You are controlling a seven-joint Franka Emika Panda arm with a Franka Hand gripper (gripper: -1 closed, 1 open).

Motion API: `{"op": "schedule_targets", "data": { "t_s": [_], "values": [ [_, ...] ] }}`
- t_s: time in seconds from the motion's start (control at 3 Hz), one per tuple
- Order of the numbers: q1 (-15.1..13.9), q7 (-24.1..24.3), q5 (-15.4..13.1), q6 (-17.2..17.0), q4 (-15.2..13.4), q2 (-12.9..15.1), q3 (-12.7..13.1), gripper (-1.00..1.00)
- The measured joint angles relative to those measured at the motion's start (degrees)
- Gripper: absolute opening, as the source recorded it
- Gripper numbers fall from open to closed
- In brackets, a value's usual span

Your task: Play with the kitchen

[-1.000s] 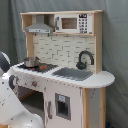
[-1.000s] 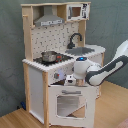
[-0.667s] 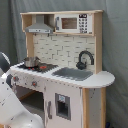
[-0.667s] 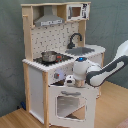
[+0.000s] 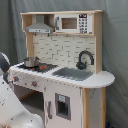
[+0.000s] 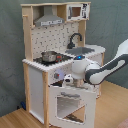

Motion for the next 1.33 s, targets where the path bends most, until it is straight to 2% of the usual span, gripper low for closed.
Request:
{"op": "schedule_targets", "data": {
  "t_s": [0.33, 0.67, 1.0, 1.33],
  "values": [
    [0.0, 5.67, 0.0, 0.0, 0.49, 0.0, 1.22, -1.0],
    [0.03, 10.64, 0.0, -0.02, 1.63, 0.37, 0.87, -1.0],
    [0.04, 10.88, 0.0, -0.02, 1.65, 0.42, 0.85, 1.0],
    [0.06, 11.26, -0.01, -0.02, 1.67, 0.58, 0.79, 1.0]
  ]
}}
